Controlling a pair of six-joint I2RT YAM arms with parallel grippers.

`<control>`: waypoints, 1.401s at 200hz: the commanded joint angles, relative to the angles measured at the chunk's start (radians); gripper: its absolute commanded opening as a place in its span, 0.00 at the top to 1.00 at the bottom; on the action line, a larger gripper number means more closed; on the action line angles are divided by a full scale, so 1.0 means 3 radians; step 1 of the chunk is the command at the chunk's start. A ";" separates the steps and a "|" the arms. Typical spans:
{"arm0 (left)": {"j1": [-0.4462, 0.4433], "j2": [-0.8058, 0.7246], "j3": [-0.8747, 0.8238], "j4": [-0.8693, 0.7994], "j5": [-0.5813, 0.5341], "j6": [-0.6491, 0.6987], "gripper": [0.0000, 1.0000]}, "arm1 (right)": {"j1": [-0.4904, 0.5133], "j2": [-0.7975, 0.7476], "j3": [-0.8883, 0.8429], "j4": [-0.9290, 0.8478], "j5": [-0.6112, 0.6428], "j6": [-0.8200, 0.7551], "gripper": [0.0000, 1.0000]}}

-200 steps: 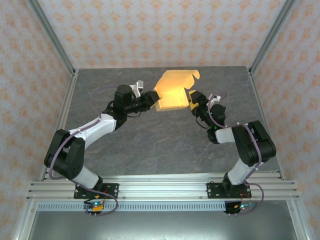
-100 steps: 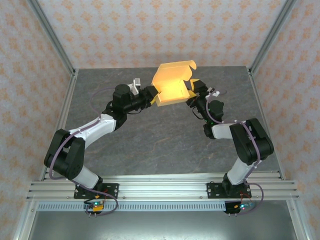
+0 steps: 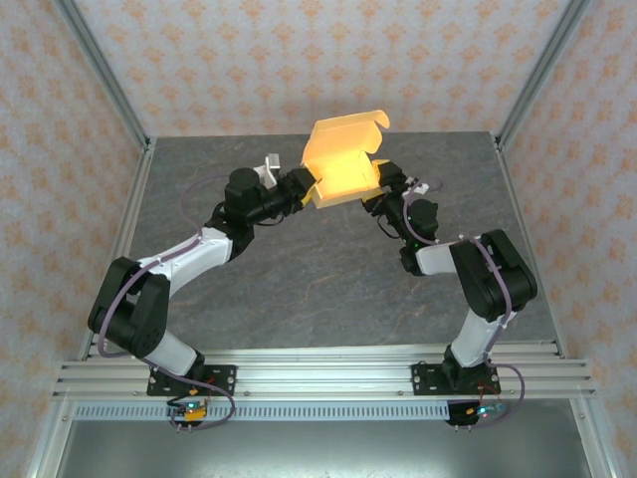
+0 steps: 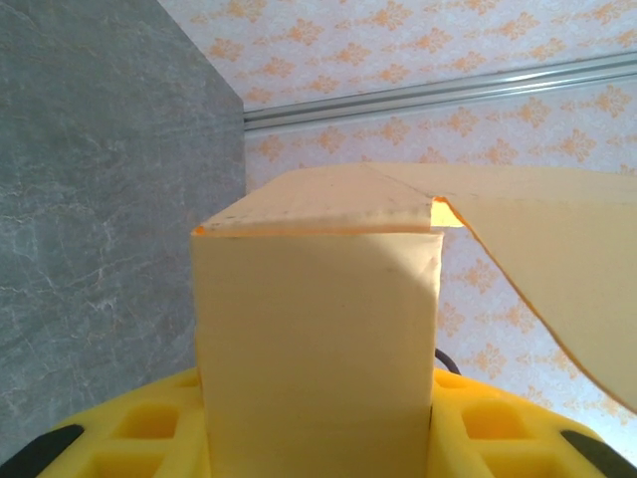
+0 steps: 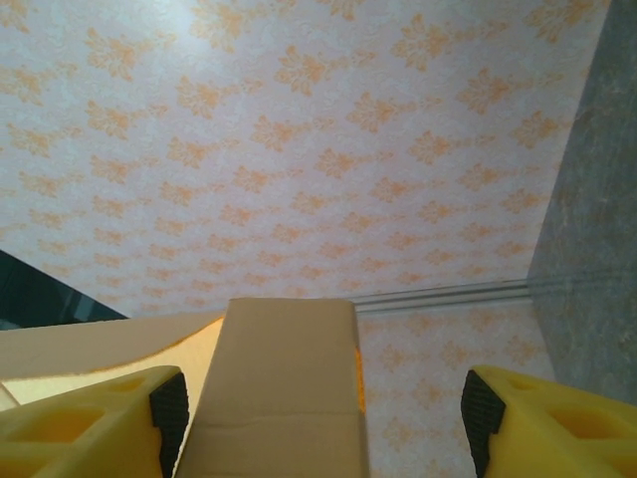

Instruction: Fold the paper box

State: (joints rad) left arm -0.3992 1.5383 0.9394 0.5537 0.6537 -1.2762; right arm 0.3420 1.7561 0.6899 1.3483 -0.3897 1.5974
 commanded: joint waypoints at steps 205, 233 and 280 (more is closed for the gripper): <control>-0.0076 0.0031 0.0198 0.0098 -0.0019 0.0133 0.67 | 0.0038 0.0272 0.0057 0.0077 -0.0192 -0.0498 0.68; -0.0077 0.0048 0.0199 0.0115 0.0030 0.0152 0.66 | 0.0044 0.0252 -0.0003 -0.0131 -0.0227 -0.0824 0.71; -0.0079 0.0032 0.0124 0.0129 -0.0024 0.0207 0.66 | 0.0037 0.0185 -0.0046 -0.0211 -0.0129 -0.0880 0.68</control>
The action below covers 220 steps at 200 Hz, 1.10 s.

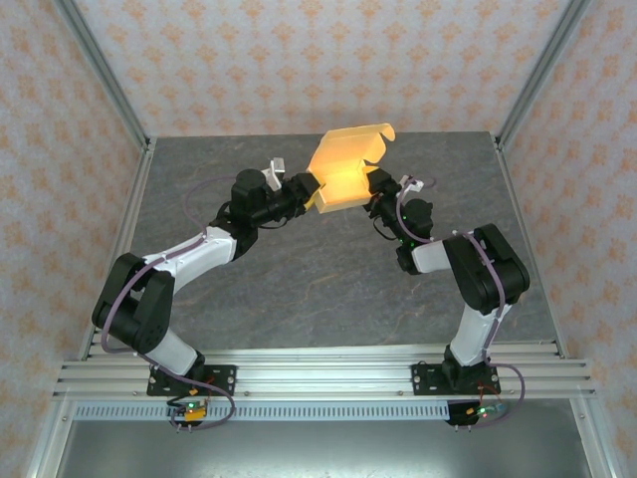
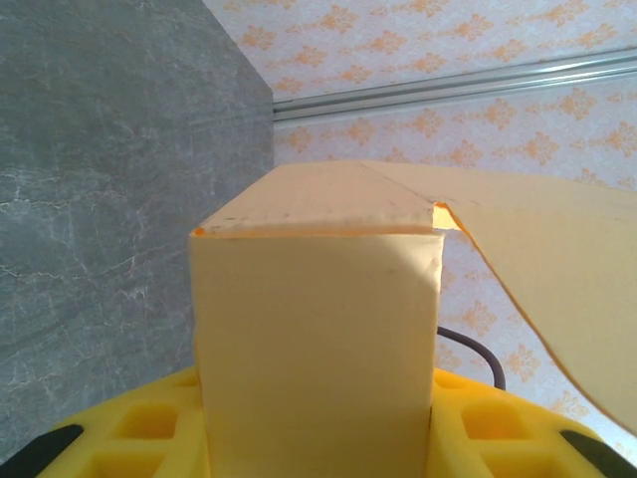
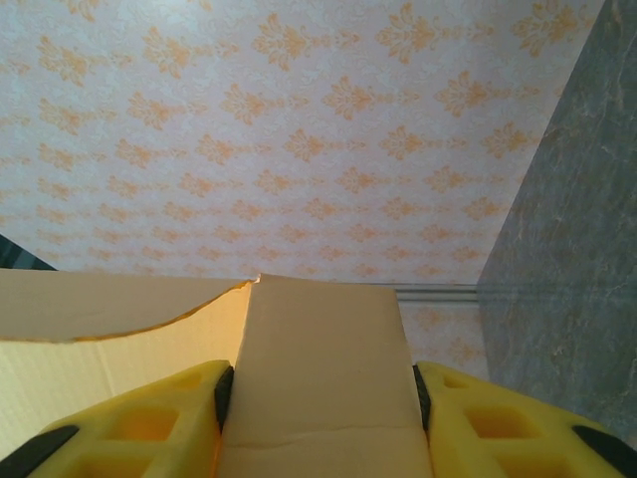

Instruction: Fold the paper box

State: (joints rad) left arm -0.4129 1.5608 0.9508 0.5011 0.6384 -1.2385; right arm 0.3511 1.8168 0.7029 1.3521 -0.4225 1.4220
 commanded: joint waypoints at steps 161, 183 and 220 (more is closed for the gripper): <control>0.0029 0.0129 0.0232 0.0240 0.0147 0.0337 0.66 | -0.0214 -0.0376 -0.0195 0.0163 0.0008 0.0327 0.21; 0.0041 0.0122 0.0248 0.0210 0.0234 0.0512 0.66 | -0.0224 -0.0344 -0.0153 0.0150 -0.0085 0.0182 0.23; 0.0053 -0.0030 0.0365 -0.0483 0.0140 0.1319 0.67 | -0.0338 -0.0445 -0.0163 -0.0575 -0.0944 -0.1876 0.28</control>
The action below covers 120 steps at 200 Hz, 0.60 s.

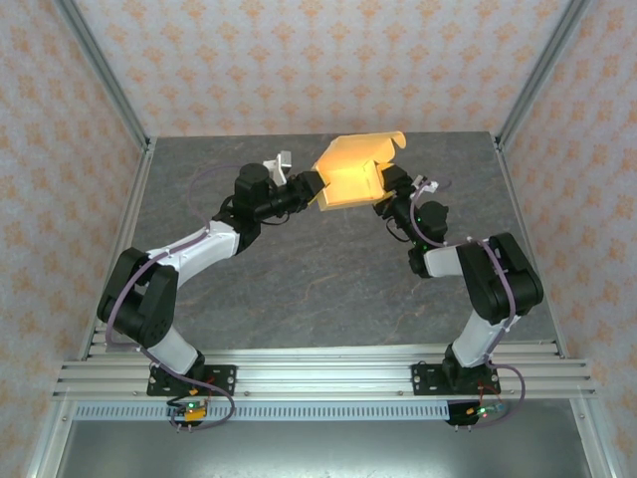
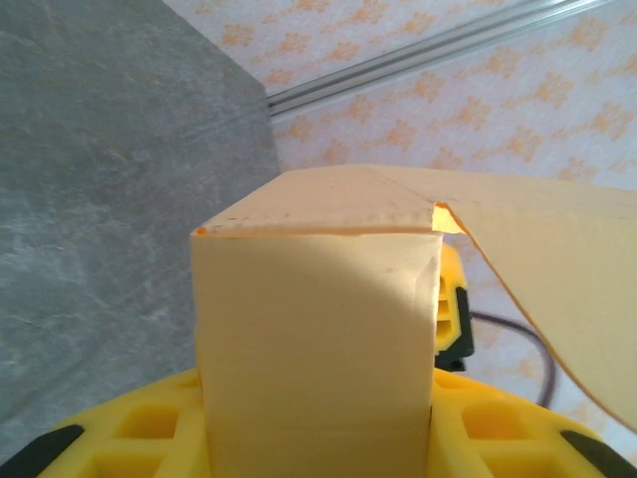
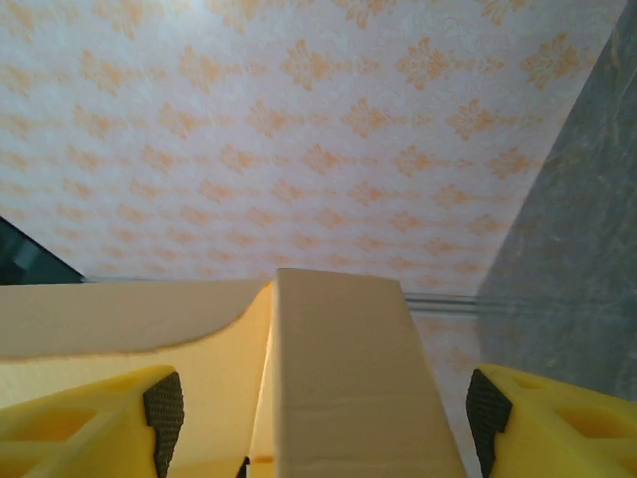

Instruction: Fold the paper box

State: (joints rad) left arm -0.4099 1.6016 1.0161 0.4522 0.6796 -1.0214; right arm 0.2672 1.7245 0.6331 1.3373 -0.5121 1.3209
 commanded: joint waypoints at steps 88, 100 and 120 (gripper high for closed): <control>0.0032 -0.0369 0.0285 -0.1343 -0.0178 0.1567 0.68 | -0.0023 -0.0696 0.0565 -0.3299 -0.0568 -0.4268 0.41; 0.0033 -0.0351 0.0307 -0.1381 -0.0144 0.1572 0.68 | 0.0000 -0.0709 0.0607 -0.3443 -0.0489 -0.4374 0.41; 0.0027 -0.0311 0.0341 -0.1438 -0.0083 0.1561 0.68 | 0.0039 -0.0646 0.0698 -0.3621 -0.0285 -0.4446 0.42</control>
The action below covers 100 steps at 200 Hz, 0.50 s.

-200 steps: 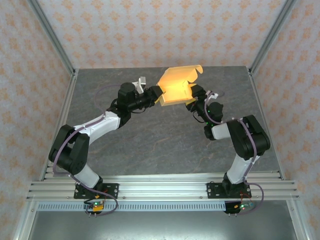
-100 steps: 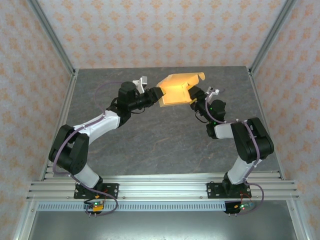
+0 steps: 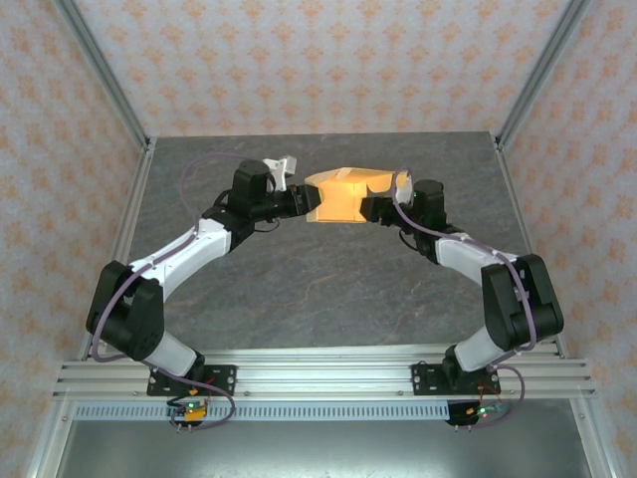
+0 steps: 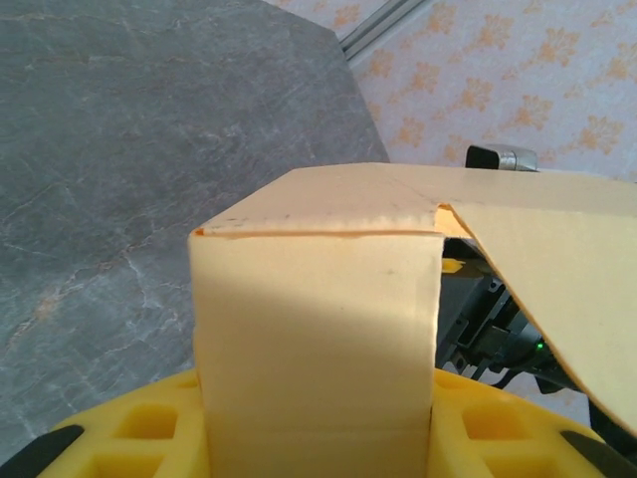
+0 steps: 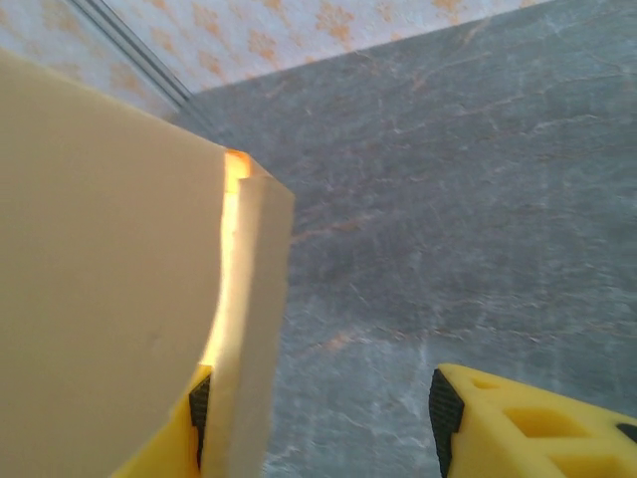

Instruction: Fold the paper box

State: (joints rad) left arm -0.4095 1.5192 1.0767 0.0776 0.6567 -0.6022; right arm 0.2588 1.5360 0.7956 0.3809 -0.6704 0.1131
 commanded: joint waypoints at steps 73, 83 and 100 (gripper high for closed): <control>0.0011 -0.0068 0.0156 -0.0230 -0.0071 0.0198 0.69 | 0.0254 0.0237 0.0454 -0.0725 0.0405 -0.0405 0.48; 0.0011 -0.0068 0.0169 -0.0236 -0.0072 0.0207 0.69 | 0.0262 0.0264 0.0489 -0.0811 0.0327 -0.0407 0.47; 0.0013 -0.0059 0.0174 -0.0196 -0.0092 0.0196 0.69 | 0.0259 0.0317 0.0544 -0.0933 0.0116 -0.0436 0.43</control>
State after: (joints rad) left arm -0.3920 1.5192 1.0801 0.0055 0.6178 -0.5915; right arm 0.3145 1.6028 0.9257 0.1970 -0.5903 0.0624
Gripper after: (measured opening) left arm 0.396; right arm 0.553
